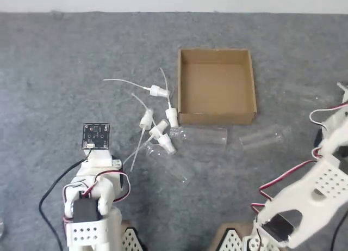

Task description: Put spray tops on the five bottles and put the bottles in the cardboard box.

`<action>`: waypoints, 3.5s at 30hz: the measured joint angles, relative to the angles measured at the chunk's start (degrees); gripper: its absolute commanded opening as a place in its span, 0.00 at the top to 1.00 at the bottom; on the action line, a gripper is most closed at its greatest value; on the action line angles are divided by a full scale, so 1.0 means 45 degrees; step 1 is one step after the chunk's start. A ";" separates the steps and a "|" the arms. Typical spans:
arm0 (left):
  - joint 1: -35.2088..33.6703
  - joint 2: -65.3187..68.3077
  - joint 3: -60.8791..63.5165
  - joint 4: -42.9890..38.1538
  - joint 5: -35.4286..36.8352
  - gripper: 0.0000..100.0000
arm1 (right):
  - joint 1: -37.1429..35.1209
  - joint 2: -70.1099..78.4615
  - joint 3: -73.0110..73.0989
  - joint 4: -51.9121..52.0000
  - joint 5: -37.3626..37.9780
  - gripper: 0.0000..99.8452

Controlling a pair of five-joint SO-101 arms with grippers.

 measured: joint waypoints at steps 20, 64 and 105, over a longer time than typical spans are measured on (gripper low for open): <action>0.0000 0.0000 0.0000 0.0000 0.0000 0.99 | 0.0879 -0.0078 0.1426 0.0039 0.5470 0.82; 0.0000 0.0000 0.0000 0.0000 0.0000 0.99 | -0.1875 -0.7326 0.5900 -0.2149 0.3165 0.64; -0.1172 0.2305 -0.6271 -0.2071 -0.5841 0.92 | -0.4493 -1.6410 1.9165 -0.6232 -0.0703 0.76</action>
